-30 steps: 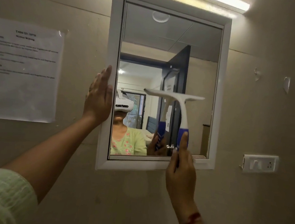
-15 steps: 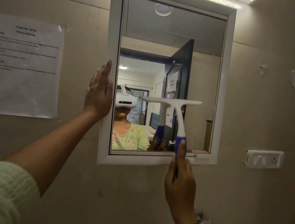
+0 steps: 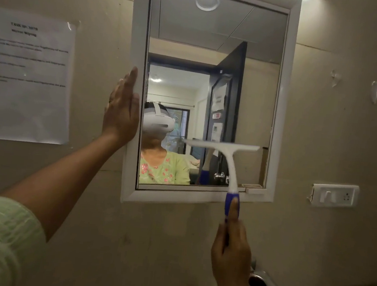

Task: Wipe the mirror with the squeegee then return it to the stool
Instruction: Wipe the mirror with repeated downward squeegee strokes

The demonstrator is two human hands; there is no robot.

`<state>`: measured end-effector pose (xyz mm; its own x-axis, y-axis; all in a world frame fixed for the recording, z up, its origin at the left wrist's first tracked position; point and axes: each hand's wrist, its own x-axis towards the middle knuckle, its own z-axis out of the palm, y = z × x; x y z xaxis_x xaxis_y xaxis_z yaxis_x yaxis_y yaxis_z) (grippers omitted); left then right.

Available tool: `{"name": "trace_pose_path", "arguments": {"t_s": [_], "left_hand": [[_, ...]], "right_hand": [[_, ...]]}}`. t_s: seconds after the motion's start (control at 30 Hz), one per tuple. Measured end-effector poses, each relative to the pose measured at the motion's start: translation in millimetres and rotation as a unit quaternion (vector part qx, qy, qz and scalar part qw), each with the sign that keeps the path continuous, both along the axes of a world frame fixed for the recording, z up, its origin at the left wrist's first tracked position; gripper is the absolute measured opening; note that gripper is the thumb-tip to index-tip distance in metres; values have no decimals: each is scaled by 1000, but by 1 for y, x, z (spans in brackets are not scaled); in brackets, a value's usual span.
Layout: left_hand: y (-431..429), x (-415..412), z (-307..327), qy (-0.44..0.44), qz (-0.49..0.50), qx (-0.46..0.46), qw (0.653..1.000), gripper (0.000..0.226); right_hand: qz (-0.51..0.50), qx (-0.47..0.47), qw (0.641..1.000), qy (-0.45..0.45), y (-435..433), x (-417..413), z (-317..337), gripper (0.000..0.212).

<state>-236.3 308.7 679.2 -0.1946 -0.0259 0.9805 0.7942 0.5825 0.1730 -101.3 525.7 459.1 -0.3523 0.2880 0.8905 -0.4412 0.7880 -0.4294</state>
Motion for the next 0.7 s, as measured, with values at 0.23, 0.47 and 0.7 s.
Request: {"name": "trace_pose_path", "arguments": {"t_s": [0.23,0.47,0.7], "left_hand": [[1,1,0,-6,3,5,1000,49],[1,-2,0,7,7,-2,1000,48],[0,-1,0,6,8,-6,1000,48]], "right_hand": [[-12,0,1000,24,6,-7,16,67],[14,5,1000,-21,3,11,-33,71],[-8,-3,1000,18,6,2,-1,63]]}}
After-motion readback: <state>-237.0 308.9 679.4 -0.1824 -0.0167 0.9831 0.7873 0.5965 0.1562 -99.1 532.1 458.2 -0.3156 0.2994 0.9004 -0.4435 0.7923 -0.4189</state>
